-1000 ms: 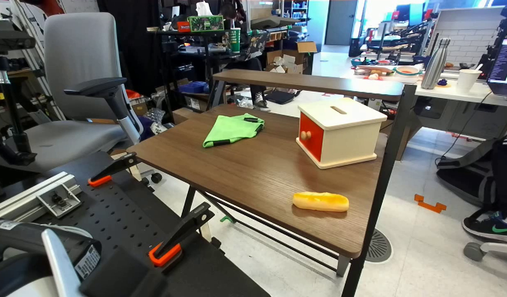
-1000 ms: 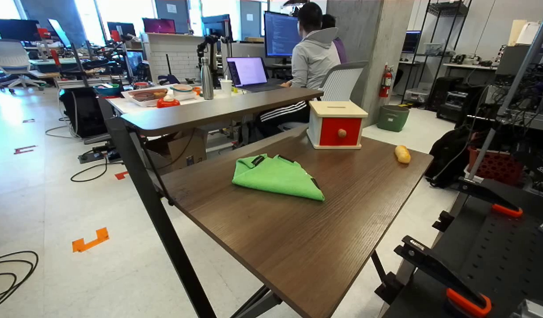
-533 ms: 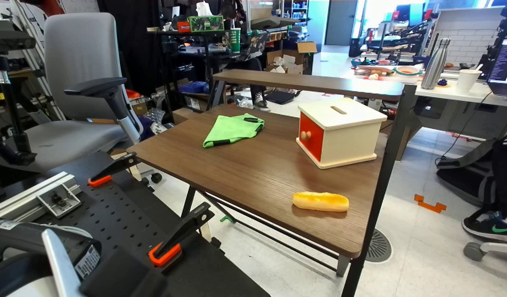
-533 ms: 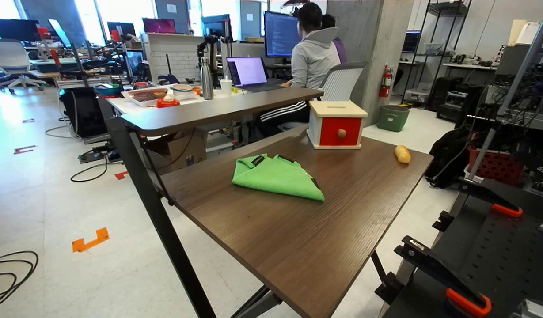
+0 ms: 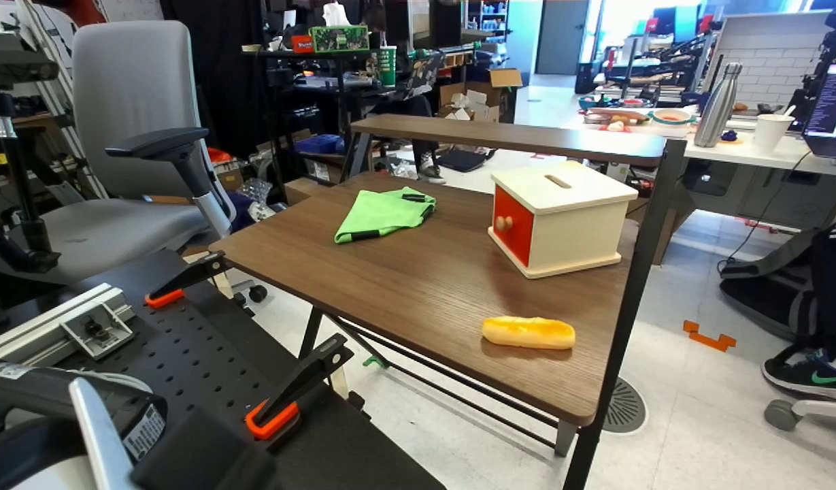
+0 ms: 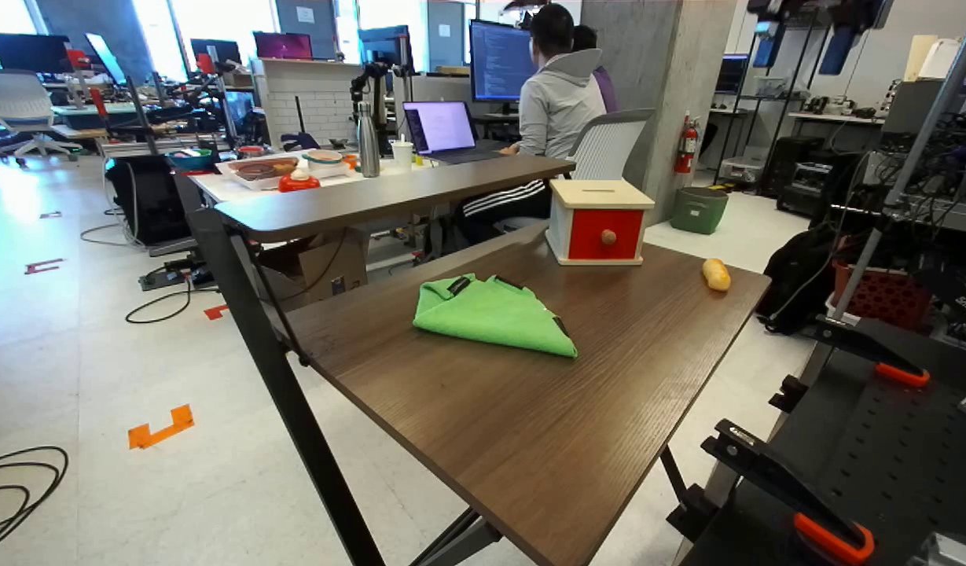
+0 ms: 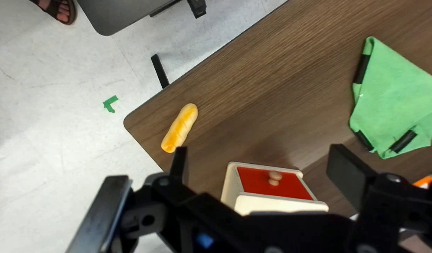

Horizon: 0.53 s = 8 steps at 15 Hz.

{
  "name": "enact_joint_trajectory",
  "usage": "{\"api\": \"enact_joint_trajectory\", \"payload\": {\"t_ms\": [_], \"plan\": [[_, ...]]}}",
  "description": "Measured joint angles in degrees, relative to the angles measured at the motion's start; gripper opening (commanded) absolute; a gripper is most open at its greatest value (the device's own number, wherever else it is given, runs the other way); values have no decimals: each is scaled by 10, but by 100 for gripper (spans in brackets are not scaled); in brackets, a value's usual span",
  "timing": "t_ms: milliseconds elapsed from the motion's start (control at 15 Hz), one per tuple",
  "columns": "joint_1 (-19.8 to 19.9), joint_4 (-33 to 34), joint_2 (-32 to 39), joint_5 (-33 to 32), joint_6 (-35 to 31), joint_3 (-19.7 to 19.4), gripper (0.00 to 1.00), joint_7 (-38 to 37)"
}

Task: Move the yellow object to the left

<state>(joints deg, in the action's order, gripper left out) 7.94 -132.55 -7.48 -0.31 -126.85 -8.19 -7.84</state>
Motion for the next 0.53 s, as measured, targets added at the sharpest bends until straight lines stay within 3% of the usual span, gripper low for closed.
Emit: {"api": "enact_joint_trajectory", "payload": {"t_ms": [533], "plan": [[12,65,200,0,-62,-19,100,-27]]}}
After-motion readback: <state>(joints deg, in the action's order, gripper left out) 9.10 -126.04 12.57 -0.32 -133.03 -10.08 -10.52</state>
